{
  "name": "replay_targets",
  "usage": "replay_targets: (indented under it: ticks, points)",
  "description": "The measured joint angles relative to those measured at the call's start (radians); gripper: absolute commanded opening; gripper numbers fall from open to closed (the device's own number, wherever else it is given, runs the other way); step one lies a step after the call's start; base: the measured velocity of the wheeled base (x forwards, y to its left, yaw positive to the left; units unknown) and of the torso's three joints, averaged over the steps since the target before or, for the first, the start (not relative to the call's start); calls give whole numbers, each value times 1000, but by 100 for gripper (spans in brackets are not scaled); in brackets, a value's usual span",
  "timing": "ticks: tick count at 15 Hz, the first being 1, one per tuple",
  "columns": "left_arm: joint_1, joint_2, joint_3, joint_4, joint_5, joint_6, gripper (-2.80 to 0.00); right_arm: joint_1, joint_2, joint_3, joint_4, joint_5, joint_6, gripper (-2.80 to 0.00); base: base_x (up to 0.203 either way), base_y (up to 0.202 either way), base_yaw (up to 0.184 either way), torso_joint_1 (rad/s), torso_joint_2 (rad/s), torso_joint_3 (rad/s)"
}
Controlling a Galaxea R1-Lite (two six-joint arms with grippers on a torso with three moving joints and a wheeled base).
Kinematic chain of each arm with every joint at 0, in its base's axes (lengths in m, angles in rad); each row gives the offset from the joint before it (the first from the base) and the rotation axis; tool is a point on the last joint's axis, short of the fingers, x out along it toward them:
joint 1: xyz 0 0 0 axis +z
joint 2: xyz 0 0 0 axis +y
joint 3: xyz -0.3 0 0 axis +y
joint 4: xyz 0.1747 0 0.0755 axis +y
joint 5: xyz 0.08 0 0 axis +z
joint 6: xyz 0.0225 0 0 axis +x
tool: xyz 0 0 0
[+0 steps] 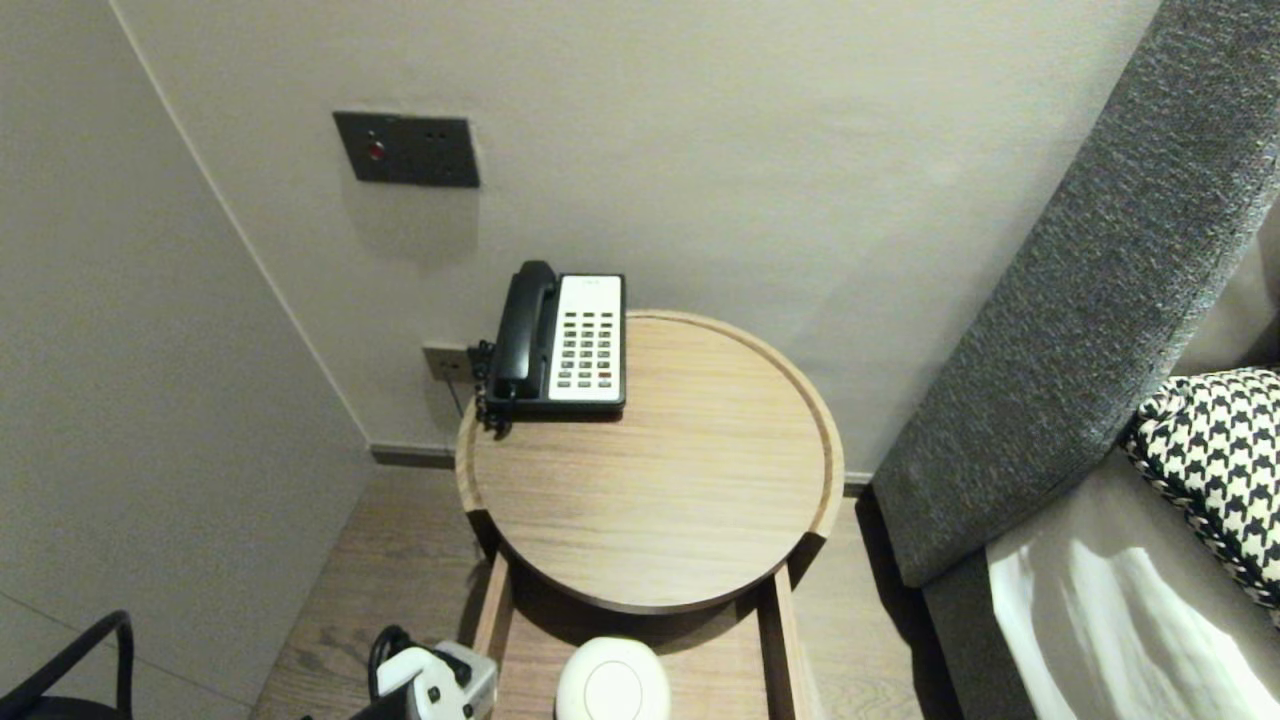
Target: Close the nightstand drawer
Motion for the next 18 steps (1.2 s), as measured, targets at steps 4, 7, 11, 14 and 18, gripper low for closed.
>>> replay_targets:
  ticks: [4,7,11,14,18]
  points:
    - [29,20,-3,-35,0,7,-280,0,0,0,0,0,0,-280,0,0,0,0,0,0]
    - [43,35,-9,-69,2,7,-280,0,0,0,0,0,0,-280,0,0,0,0,0,0]
    - [88,69,-31,-125,26,10,-280,0,0,0,0,0,0,-280,0,0,0,0,0,0]
    - [139,82,-67,-123,26,33,-280,0,0,0,0,0,0,-280,0,0,0,0,0,0]
    - [196,104,-111,-126,28,46,-280,0,0,0,0,0,0,-280,0,0,0,0,0,0]
